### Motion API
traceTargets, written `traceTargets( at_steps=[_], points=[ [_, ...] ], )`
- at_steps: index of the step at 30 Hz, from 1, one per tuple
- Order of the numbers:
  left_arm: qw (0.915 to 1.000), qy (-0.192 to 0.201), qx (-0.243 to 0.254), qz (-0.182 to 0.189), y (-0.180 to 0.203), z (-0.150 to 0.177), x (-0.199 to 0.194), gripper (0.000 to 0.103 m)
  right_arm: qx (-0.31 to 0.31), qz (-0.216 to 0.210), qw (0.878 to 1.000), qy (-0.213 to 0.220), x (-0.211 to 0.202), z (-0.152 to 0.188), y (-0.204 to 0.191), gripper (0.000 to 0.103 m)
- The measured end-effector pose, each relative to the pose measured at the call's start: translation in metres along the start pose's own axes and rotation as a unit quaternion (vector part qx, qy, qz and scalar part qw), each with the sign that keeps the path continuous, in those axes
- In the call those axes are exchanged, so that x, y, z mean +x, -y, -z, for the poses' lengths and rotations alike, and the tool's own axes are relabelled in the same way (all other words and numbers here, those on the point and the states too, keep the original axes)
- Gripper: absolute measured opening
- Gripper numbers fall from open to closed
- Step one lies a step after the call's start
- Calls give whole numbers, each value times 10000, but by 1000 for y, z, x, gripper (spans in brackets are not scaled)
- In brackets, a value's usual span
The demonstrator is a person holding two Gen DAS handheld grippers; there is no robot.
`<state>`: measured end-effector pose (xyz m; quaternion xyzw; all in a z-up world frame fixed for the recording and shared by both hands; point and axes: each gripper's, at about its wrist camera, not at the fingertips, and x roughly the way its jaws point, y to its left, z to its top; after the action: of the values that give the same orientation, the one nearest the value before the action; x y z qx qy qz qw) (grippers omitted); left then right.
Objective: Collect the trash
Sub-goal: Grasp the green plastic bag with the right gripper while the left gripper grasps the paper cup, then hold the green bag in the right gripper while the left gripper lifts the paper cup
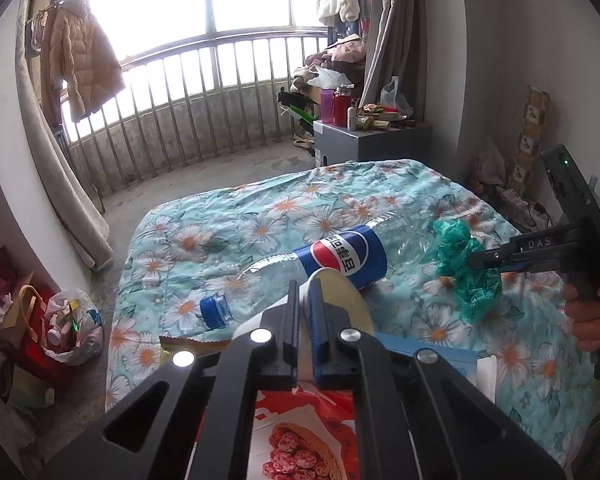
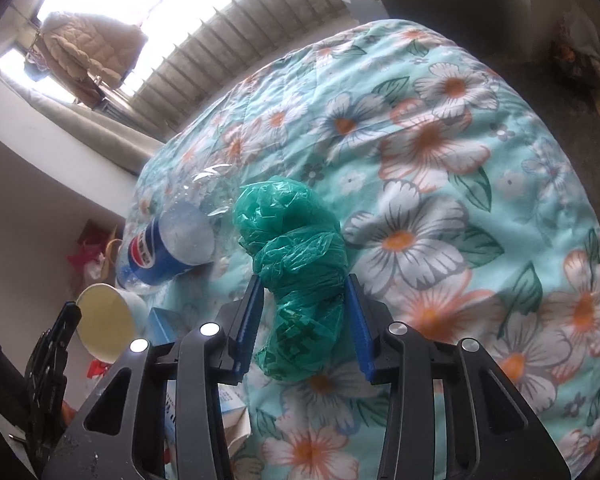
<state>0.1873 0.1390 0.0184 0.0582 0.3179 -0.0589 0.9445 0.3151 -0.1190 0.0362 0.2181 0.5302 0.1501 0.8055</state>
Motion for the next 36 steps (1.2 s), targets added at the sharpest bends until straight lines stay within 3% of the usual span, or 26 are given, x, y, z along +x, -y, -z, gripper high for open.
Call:
traceTargets(
  at_steps=[5,11,14,17,19,21,23,25,30,36],
  points=[
    [9997,211,-114,34,-11,-1,-23,3,150,-234,9995,119,-23,12,11,35],
    [9951,821,-336,434,-4,-16,-70,3,318,-539,9971,432,-62,33,31,35],
    [9886,1005,-405,1050,14,-25,-92,3,463,-668,9953,532,-86,52,45,35],
    [9757,837,-549,1947,37,-25,-103,3,615,-758,9932,642,-107,71,59,35],
    [9650,612,-662,2461,55,-20,-104,3,719,-800,9916,724,-120,84,68,35],
    [9491,212,-818,3033,75,-9,-98,3,852,-836,9898,784,-130,97,77,35],
    [9378,-180,-889,3352,93,5,-90,3,943,-866,9883,826,-138,109,85,35],
    [9331,-509,-845,3458,112,22,-81,3,1025,-809,9876,875,-145,120,93,35],
    [9389,-1131,-850,3138,136,59,-49,3,1153,-507,9882,872,-144,137,108,35],
    [9457,-1099,-891,2927,140,62,-46,4,1126,-255,9898,834,-132,142,112,36]
  ],
)
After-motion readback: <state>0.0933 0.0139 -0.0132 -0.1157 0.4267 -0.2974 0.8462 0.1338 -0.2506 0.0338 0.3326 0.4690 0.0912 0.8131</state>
